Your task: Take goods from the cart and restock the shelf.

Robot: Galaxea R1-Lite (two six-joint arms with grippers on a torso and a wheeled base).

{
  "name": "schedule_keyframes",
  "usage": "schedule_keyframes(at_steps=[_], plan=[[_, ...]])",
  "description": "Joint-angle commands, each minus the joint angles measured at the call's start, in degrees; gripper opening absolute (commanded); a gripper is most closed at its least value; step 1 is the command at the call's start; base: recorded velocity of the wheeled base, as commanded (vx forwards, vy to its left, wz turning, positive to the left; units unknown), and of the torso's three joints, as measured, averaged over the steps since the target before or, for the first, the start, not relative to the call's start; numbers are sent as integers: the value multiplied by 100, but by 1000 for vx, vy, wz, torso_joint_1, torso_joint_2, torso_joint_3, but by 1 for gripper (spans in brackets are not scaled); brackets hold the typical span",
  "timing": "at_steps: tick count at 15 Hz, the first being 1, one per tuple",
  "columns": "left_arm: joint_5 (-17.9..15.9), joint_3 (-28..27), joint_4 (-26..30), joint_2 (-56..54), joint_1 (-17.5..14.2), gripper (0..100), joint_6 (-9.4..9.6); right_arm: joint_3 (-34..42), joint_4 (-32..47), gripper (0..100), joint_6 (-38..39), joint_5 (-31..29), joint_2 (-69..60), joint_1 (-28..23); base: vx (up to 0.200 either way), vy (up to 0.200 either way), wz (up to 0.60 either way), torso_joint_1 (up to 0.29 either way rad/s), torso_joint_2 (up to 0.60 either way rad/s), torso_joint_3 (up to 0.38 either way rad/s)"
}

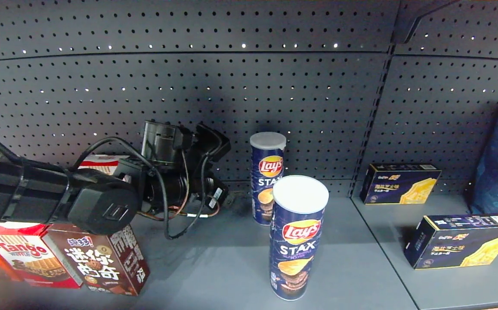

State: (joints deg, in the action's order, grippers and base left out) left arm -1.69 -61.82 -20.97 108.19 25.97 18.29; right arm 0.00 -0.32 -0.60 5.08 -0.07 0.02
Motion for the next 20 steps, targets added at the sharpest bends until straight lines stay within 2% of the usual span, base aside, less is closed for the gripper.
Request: schedule_keyframes(at_steps=[1,9,20], plan=[[2,-85,-13,194,23,100,0,0,-3,0,-2,1,7,-2,0,0,0,0,0,0],[-6,-533,5,554,93,100,-18,0,-3,0,-2,1,7,-2,0,0,0,0,0,0],[-41,-577,-13,668,110,100,-27,0,-3,0,-2,1,7,-2,0,0,0,0,0,0]])
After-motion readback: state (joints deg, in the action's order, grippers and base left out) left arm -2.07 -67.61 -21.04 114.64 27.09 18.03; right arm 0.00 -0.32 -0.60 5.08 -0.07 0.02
